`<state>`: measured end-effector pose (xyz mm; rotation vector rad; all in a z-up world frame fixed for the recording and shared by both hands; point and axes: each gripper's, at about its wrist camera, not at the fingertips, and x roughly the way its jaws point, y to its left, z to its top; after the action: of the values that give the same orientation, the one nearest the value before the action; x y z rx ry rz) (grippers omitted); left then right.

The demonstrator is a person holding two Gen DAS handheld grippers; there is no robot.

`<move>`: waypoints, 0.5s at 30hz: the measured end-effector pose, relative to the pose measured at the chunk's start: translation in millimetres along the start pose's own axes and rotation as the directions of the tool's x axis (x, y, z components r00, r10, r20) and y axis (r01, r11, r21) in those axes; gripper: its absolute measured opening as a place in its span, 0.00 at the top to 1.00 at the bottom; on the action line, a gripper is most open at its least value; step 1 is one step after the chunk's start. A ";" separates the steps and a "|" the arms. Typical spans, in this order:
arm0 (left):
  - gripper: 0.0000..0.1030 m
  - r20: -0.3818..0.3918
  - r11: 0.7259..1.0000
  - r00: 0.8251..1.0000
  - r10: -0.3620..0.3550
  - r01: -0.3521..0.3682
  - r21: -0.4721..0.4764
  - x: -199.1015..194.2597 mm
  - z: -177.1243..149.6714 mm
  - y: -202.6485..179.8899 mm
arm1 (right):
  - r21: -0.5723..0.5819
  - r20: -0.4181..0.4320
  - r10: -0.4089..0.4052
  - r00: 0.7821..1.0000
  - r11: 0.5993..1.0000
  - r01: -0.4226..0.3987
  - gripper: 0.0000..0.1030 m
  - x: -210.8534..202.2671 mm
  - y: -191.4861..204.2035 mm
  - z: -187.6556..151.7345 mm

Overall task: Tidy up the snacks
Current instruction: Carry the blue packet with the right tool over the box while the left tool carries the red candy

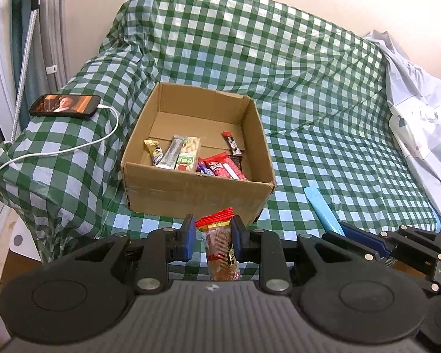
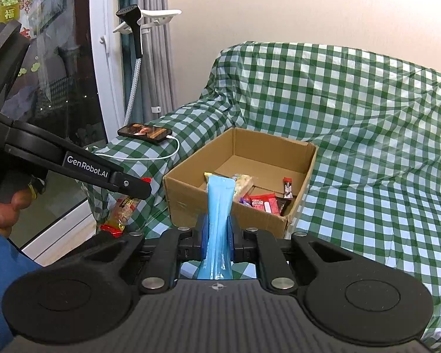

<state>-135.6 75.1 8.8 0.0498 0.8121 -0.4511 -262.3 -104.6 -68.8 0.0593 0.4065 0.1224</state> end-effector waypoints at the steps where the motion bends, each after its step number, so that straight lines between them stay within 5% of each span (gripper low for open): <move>1: 0.73 -0.002 1.000 1.000 0.000 0.000 -0.002 1.8 1.1 1.4 | 0.001 -0.005 0.000 1.000 1.000 0.000 0.87 1.8 -0.7 0.2; 15: 0.73 -0.016 0.999 1.000 0.027 -0.028 -0.045 38.9 36.6 29.4 | 0.026 -0.049 -0.038 0.998 0.999 0.039 0.87 41.6 -18.8 19.2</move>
<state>-75.1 79.5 2.8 0.0226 0.8358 -0.4068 -214.7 -118.4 -68.9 0.0751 0.4578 0.0803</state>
